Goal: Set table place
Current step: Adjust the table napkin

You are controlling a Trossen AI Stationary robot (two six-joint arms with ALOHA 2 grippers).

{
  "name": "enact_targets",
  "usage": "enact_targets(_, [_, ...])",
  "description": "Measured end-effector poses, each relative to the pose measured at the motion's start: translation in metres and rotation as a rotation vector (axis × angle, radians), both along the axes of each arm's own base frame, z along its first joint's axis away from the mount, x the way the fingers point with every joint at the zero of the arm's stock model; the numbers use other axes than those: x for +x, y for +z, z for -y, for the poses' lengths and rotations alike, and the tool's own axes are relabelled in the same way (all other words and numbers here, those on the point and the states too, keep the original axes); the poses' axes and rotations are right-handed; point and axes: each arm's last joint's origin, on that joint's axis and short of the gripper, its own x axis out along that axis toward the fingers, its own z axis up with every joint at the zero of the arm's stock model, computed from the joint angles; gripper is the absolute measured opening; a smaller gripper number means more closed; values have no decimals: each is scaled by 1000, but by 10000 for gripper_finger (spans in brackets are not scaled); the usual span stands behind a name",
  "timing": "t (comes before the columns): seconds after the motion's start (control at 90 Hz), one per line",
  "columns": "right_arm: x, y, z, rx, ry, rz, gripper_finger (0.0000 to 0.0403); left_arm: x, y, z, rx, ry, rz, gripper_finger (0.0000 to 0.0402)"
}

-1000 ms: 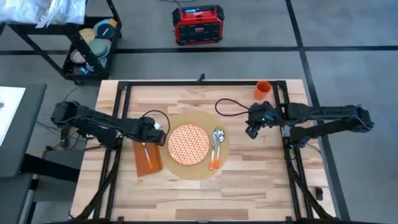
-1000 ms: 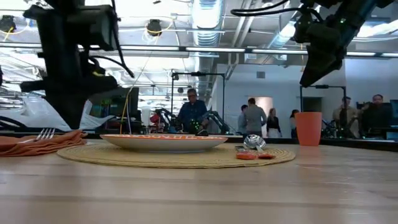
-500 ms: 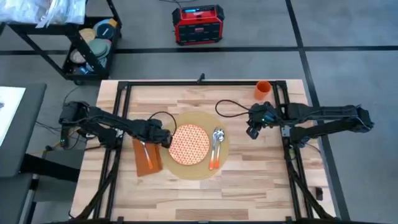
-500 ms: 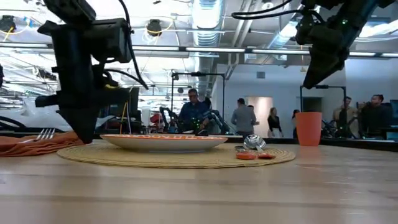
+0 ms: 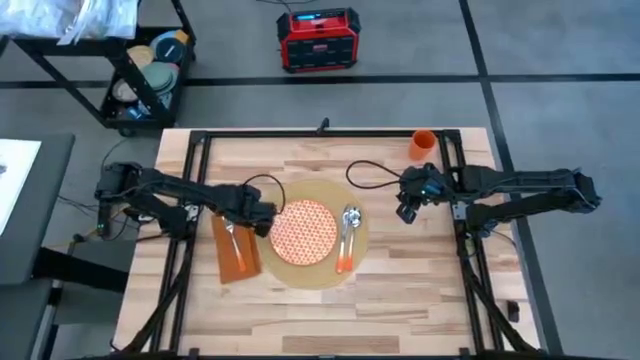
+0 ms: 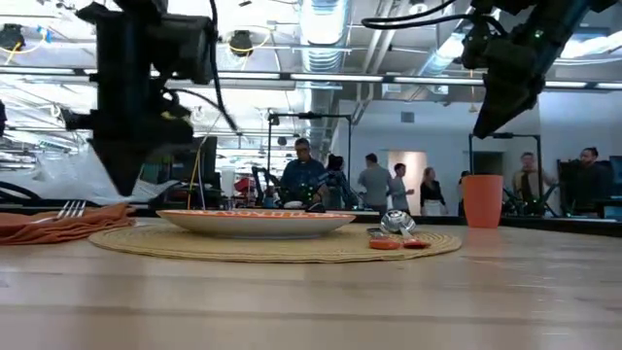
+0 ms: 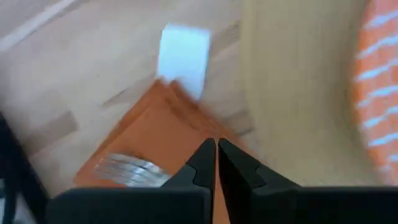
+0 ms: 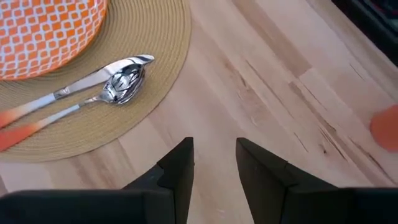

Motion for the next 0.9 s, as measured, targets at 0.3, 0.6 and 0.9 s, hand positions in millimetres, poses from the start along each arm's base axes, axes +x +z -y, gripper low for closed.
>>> enact_targets(0.3, [0, 0, 0, 0, 0, 1, 108, -9, -1, -10, 5, -19, -98, 0])
enact_targets(0.6, [0, 0, 0, 1, 0, 0, 108, -12, -17, -13, -14, -5, -83, 0])
enact_targets(0.9, [0, 0, 0, 1, 0, 0, 108, -16, -29, -11, -53, -6, -67, 0])
